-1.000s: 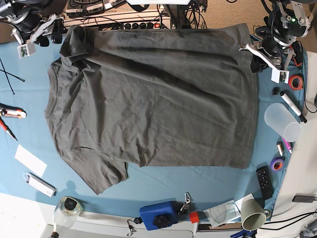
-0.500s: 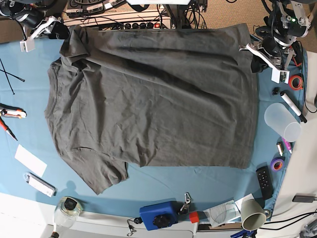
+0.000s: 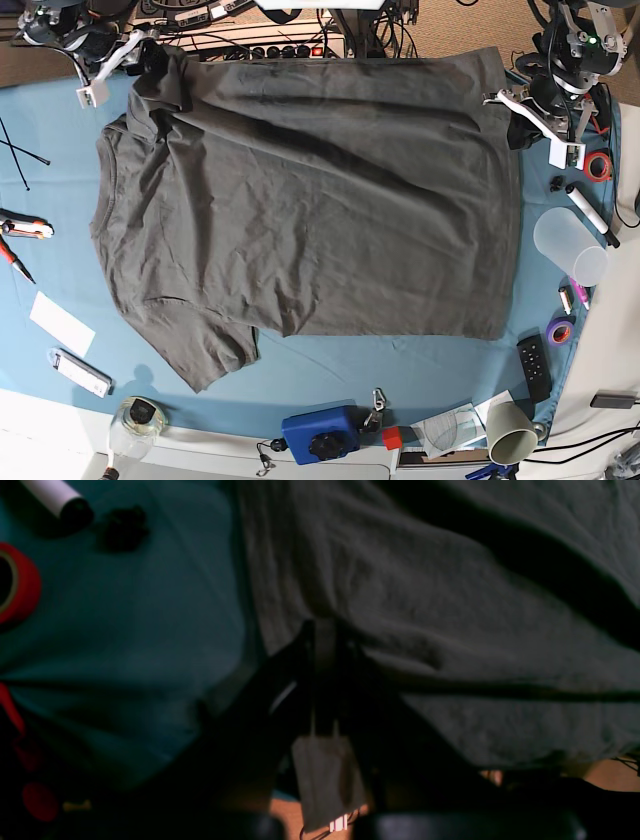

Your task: Fold the T-shirt properly

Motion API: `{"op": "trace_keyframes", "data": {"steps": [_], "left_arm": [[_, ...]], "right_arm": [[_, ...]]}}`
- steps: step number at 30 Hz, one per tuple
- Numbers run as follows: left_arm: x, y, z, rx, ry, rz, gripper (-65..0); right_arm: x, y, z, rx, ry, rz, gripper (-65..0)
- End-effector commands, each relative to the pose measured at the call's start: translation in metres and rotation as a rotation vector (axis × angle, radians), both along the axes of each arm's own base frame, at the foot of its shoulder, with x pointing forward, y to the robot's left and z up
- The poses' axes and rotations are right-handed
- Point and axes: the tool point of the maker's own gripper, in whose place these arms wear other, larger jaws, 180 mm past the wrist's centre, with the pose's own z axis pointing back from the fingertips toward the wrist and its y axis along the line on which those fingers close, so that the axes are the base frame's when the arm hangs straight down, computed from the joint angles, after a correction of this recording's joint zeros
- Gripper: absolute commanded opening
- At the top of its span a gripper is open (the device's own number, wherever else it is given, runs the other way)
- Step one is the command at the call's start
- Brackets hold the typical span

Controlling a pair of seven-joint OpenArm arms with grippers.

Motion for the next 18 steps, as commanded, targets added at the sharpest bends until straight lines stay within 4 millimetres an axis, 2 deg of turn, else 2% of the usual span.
{"op": "trace_keyframes", "data": {"steps": [1, 5, 6, 10, 12, 18], "left_arm": [[0.005, 0.0, 0.01, 0.004, -0.038, -0.006, -63.8], [0.005, 0.0, 0.01, 0.004, -0.039, -0.006, -63.8], [0.005, 0.0, 0.01, 0.004, -0.039, -0.006, -63.8], [0.005, 0.0, 0.01, 0.003, -0.039, -0.006, -63.8], [0.005, 0.0, 0.01, 0.003, -0.039, -0.006, -63.8], [0.005, 0.0, 0.01, 0.004, -0.038, -0.006, -63.8]], "right_arm": [[0.01, 0.0, 0.009, -0.001, -0.051, 0.017, -36.6], [0.009, 0.001, 0.008, 0.004, -0.042, 0.019, -36.7], [0.009, 0.002, 0.009, 0.015, -0.043, 0.02, -38.6], [0.002, 0.013, 0.01, 0.078, -0.009, 0.036, -58.4], [0.0, 0.019, 0.011, 0.108, 0.005, 0.046, -65.0], [-0.006, 0.027, 0.016, 0.162, 0.003, 0.047, -65.0]]}}
